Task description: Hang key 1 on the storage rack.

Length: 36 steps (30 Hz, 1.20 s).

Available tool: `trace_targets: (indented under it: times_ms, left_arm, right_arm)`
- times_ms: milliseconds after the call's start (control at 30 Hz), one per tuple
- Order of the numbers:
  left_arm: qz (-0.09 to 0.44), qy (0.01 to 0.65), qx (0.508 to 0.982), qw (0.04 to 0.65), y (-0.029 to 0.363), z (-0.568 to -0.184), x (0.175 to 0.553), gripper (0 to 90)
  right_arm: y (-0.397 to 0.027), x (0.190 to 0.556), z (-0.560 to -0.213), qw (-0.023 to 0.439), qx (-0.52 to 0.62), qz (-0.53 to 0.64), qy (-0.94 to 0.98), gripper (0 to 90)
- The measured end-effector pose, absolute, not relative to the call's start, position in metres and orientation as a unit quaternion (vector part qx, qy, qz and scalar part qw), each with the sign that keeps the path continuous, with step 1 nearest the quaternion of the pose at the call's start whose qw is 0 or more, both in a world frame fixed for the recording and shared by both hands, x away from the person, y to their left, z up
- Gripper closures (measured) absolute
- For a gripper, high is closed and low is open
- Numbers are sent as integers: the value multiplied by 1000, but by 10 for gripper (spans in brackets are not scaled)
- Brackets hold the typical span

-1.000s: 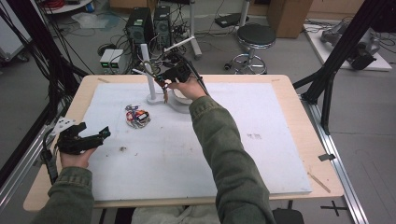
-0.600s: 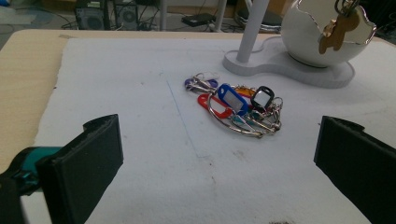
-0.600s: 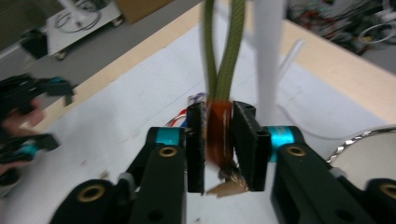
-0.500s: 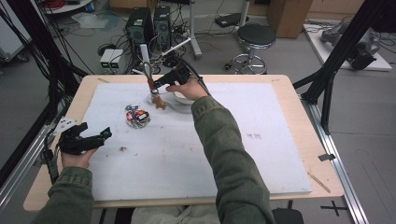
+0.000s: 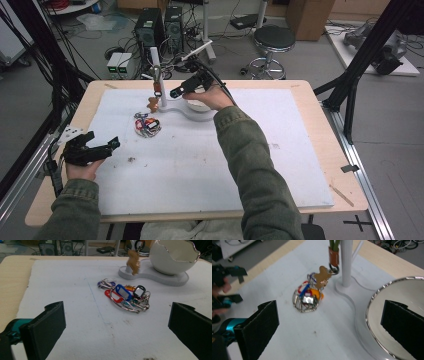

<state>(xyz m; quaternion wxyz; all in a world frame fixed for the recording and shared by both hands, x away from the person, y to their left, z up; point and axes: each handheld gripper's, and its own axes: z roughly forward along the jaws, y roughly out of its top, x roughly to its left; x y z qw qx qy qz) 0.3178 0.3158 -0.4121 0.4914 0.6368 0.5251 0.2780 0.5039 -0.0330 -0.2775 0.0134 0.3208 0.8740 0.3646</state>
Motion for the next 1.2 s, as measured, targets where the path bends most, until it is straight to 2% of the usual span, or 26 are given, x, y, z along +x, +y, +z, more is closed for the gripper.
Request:
trace_targets:
  times_ms: [367, 633, 700, 767, 900, 1200]
  left_arm:
    - [276, 524, 640, 489, 315, -412, 318, 17]
    - [275, 524, 640, 490, 315, -412, 318, 17]
    - [275, 524, 640, 490, 314, -412, 318, 17]
    - [274, 524, 640, 490, 314, -412, 317, 17]
    - [274, 525, 639, 491, 315, -412, 317, 17]
    - [275, 525, 639, 490, 314, -411, 317, 17]
  right_arm:
    - [-49, 480, -264, 29, 326, 332, 884, 9]
    - [-74, 468, -267, 36, 342, 330, 879, 9]
    - [-82, 470, -270, 57, 309, 357, 880, 9]
    - [-87, 463, -269, 38, 351, 337, 873, 9]
    - [-99, 454, -272, 54, 358, 324, 874, 9]
    - [-129, 438, -281, 58, 372, 345, 860, 9]
